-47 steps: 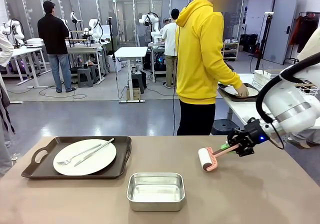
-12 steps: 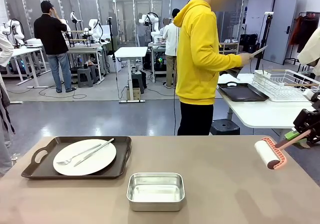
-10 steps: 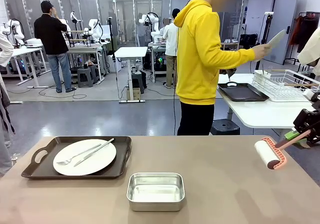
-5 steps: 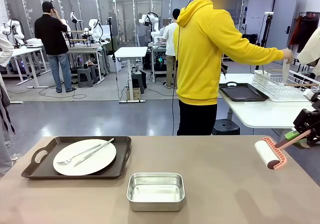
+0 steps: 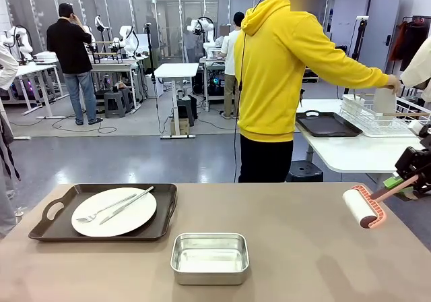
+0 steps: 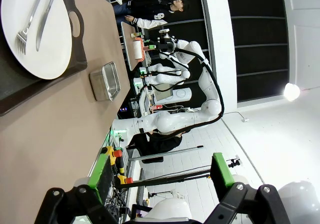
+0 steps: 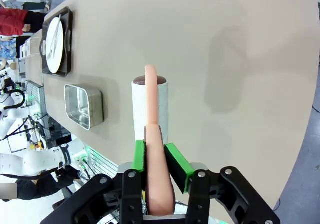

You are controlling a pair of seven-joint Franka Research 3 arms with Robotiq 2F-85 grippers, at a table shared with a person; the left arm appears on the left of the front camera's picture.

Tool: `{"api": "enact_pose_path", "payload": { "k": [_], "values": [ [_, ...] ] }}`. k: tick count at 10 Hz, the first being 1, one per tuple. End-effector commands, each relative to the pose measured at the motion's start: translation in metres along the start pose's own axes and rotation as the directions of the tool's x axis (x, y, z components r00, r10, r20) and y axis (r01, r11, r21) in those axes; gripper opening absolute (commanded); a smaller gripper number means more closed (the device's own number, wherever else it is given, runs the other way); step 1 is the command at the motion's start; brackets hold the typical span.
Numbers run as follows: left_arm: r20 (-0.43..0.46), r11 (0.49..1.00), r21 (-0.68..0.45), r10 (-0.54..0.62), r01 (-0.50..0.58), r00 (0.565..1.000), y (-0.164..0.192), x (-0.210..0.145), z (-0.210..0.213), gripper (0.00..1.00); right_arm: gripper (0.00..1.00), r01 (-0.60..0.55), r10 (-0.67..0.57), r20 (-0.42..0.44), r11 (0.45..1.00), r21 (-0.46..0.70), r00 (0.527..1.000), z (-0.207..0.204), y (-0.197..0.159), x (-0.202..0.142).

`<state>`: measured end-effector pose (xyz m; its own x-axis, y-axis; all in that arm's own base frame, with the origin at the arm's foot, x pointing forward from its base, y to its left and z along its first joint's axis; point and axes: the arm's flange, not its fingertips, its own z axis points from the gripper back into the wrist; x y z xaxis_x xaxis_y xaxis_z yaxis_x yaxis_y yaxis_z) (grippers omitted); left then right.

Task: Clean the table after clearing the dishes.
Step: When the left (or right) Handle tray is removed, use the left hand (or right hand) to clean the left (or right) side of the table with the Lint Roller.

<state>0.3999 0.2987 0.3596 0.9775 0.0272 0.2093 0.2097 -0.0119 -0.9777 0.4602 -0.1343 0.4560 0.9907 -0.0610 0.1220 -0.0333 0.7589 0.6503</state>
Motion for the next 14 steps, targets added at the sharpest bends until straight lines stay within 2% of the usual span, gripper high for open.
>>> {"api": "enact_pose_path", "payload": {
  "k": [1, 14],
  "values": [
    [0.005, 1.000, 0.004, 0.001, -0.001, 1.000, -0.0017, -0.0020, 0.0012, 1.00, 0.23, -0.005, 0.005, 0.001, 1.000, -0.002, 1.000, 0.0007, 0.0029, 0.0010],
    [0.005, 1.000, 0.004, 0.001, -0.001, 1.000, -0.0017, -0.0020, 0.0012, 1.00, 0.23, -0.005, 0.005, 0.001, 1.000, -0.002, 1.000, 0.0007, 0.0029, 0.0010]
  ]
}}
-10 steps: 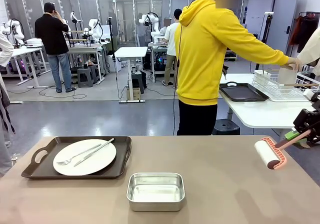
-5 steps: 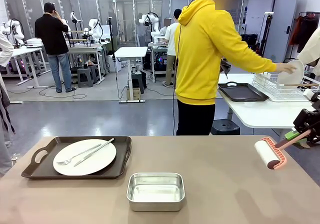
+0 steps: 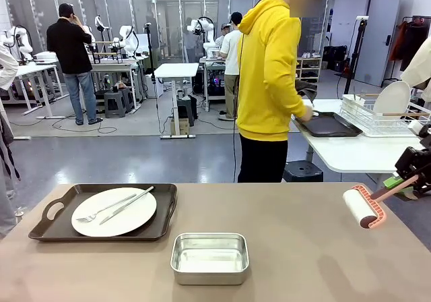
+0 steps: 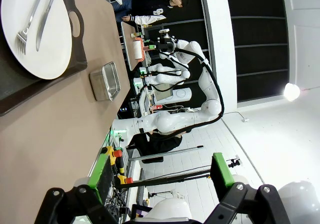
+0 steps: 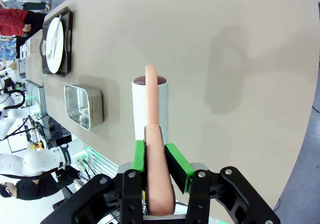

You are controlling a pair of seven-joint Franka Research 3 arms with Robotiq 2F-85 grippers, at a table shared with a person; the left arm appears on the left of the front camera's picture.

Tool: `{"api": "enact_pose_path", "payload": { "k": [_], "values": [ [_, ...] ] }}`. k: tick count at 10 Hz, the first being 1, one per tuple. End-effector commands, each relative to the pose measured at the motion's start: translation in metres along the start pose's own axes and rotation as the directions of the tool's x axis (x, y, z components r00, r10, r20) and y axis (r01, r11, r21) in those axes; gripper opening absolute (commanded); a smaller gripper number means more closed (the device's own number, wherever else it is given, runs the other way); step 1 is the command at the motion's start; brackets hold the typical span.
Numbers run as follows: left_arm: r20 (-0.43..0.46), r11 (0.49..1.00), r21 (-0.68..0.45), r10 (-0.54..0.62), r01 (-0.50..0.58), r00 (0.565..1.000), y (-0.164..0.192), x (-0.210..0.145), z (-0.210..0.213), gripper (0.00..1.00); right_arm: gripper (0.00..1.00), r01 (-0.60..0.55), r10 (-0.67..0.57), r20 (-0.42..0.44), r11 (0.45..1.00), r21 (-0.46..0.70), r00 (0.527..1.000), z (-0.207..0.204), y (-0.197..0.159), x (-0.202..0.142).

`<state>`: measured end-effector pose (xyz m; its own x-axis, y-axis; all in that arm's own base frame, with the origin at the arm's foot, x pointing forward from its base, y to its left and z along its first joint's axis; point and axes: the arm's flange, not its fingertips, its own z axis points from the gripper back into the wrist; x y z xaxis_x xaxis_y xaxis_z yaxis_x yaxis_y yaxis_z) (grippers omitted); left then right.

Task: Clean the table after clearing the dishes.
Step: When the left (or right) Handle tray is removed, use the left hand (or right hand) to clean the left (or right) side of the table with the Lint Roller, then place the Lint Roller back on top of the Airtight Container.

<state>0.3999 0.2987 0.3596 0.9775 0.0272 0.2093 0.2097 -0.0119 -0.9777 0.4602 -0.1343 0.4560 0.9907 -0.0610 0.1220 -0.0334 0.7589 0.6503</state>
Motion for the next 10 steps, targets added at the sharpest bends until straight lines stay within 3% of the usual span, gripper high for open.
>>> {"api": "enact_pose_path", "payload": {
  "k": [1, 10],
  "values": [
    [0.005, 1.000, 0.004, 0.001, -0.001, 1.000, -0.0017, -0.0020, 0.0012, 1.00, 0.23, -0.005, 0.005, 0.001, 1.000, -0.002, 1.000, 0.0007, 0.0029, 0.0010],
    [0.005, 1.000, 0.004, 0.001, -0.001, 1.000, -0.0017, -0.0020, 0.0012, 1.00, 0.23, -0.005, 0.005, 0.001, 1.000, -0.002, 1.000, 0.0007, 0.0029, 0.0010]
  ]
}}
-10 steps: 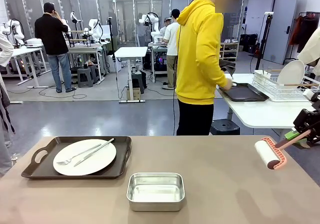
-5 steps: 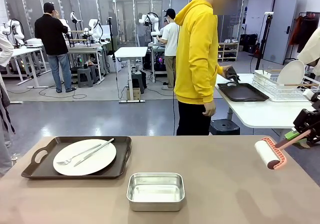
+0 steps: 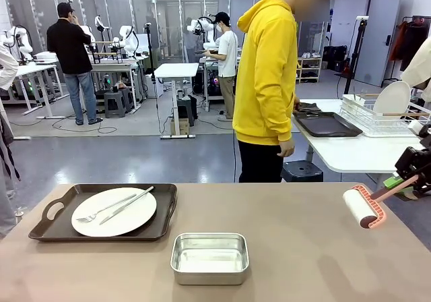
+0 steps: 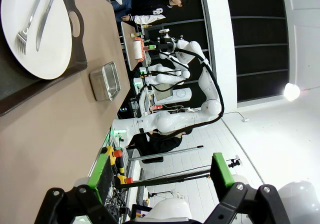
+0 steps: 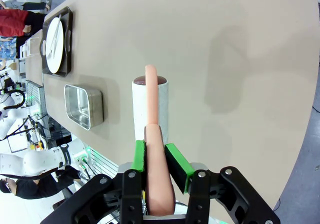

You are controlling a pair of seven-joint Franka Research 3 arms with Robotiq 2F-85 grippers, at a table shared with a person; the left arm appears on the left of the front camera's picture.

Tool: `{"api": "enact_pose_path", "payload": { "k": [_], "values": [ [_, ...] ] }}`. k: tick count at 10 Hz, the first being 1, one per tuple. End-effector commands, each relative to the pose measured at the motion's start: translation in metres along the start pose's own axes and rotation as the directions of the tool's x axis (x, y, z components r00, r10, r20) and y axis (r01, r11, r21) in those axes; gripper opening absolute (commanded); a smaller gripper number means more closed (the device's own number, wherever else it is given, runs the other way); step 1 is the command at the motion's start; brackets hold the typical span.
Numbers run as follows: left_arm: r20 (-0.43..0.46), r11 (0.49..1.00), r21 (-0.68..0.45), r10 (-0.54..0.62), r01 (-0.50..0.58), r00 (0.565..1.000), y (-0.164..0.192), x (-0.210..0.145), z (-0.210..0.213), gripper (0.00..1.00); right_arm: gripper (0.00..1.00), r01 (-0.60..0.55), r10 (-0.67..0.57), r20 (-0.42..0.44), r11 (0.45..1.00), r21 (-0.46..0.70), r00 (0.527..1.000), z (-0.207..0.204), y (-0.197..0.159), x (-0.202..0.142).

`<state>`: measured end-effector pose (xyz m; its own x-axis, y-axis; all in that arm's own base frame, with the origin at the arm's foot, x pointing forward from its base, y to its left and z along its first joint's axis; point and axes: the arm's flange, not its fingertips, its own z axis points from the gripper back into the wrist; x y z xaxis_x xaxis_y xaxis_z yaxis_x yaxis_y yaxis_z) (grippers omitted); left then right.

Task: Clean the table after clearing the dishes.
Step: Place the Lint Roller back on top of the Airtight Container.

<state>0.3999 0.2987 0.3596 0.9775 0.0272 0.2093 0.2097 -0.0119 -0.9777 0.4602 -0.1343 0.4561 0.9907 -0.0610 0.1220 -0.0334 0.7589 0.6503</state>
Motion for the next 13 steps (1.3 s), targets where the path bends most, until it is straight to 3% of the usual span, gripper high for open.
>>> {"api": "enact_pose_path", "payload": {
  "k": [1, 3, 5, 7, 10, 12, 13],
  "values": [
    [0.005, 1.000, 0.004, 0.001, -0.001, 1.000, -0.002, -0.002, 0.001, 1.00, 0.23, -0.005, 0.005, 0.001, 1.000, -0.002, 1.000, 0.001, 0.003, 0.001],
    [0.005, 1.000, 0.004, 0.001, -0.001, 1.000, -0.002, -0.002, 0.001, 1.00, 0.23, 0.000, 0.000, 0.000, 1.000, 0.000, 1.000, 0.000, 0.000, 0.000],
    [0.005, 1.000, 0.004, 0.001, -0.001, 1.000, -0.002, -0.002, 0.001, 1.00, 0.23, -0.174, 0.169, -0.055, 0.979, -0.104, 0.984, 0.005, 0.049, 0.000],
    [0.005, 1.000, 0.004, 0.001, -0.001, 1.000, -0.002, -0.002, 0.001, 1.00, 0.23, -0.359, 0.341, -0.132, 0.920, -0.158, 0.931, 0.006, 0.098, -0.001],
    [0.005, 1.000, 0.004, 0.001, -0.001, 1.000, -0.002, -0.002, 0.001, 1.00, 0.23, -0.632, 0.560, -0.324, 0.752, -0.188, 0.763, -0.033, 0.189, -0.001],
    [0.005, 1.000, 0.004, 0.001, -0.001, 1.000, -0.002, -0.002, 0.001, 1.00, 0.23, -0.774, 0.657, -0.448, 0.617, -0.145, 0.607, -0.079, 0.256, -0.011],
    [0.005, 1.000, 0.004, 0.001, -0.001, 1.000, -0.002, -0.002, 0.001, 1.00, 0.23, -0.845, 0.705, -0.507, 0.525, -0.099, 0.497, -0.109, 0.291, -0.023]
  ]
}}
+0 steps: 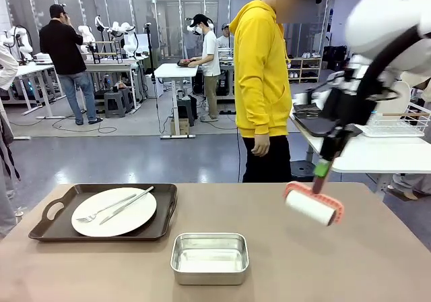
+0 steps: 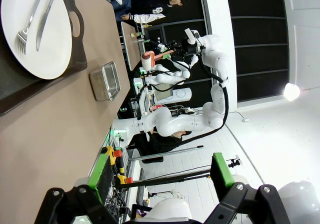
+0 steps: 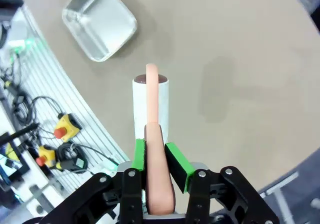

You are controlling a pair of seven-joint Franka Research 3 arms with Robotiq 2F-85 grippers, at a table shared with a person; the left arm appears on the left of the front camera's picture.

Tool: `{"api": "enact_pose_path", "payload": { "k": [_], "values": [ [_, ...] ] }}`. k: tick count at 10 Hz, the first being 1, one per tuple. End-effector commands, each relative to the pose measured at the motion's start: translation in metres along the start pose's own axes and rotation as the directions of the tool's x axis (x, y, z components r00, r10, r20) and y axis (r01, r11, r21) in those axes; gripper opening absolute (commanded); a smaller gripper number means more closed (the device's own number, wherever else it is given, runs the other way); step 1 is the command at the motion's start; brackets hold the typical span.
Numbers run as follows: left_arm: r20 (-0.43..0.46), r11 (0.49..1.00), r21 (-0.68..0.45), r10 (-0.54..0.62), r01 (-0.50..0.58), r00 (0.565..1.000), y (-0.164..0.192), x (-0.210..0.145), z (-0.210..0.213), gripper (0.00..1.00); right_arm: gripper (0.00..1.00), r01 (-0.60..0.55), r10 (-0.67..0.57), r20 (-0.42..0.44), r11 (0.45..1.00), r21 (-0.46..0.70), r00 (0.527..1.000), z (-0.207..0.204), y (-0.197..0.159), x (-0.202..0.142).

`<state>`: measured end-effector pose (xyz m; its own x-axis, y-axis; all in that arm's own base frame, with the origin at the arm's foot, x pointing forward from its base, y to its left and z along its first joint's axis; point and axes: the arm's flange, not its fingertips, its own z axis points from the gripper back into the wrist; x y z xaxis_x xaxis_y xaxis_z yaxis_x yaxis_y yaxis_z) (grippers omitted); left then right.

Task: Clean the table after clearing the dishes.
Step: Place the Lint Roller back on top of the Airtight Container.

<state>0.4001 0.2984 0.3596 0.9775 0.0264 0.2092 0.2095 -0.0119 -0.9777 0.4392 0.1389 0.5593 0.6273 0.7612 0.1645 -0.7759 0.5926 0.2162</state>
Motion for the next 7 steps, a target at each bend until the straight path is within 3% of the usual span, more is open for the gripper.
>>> {"api": "enact_pose_path", "payload": {
  "k": [1, 4, 6, 7],
  "values": [
    [0.005, 1.000, 0.004, 0.001, -0.001, 1.000, -0.002, -0.002, 0.002, 1.00, 0.23, -0.194, 0.188, -0.097, 0.980, -0.050, 0.977, -0.015, 0.035, 0.040],
    [0.005, 1.000, 0.004, 0.001, -0.001, 1.000, -0.002, -0.002, 0.002, 1.00, 0.23, -0.332, 0.314, -0.169, 0.939, -0.090, 0.934, -0.033, 0.085, 0.076],
    [0.005, 1.000, 0.004, 0.001, -0.001, 1.000, -0.002, -0.002, 0.002, 1.00, 0.23, -0.304, 0.295, -0.105, 0.949, -0.079, 0.950, -0.027, 0.086, 0.070],
    [0.005, 1.000, 0.004, 0.001, -0.001, 1.000, -0.002, -0.002, 0.002, 1.00, 0.23, -0.322, 0.307, -0.167, 0.944, -0.068, 0.937, -0.040, 0.099, 0.079]
  ]
}}
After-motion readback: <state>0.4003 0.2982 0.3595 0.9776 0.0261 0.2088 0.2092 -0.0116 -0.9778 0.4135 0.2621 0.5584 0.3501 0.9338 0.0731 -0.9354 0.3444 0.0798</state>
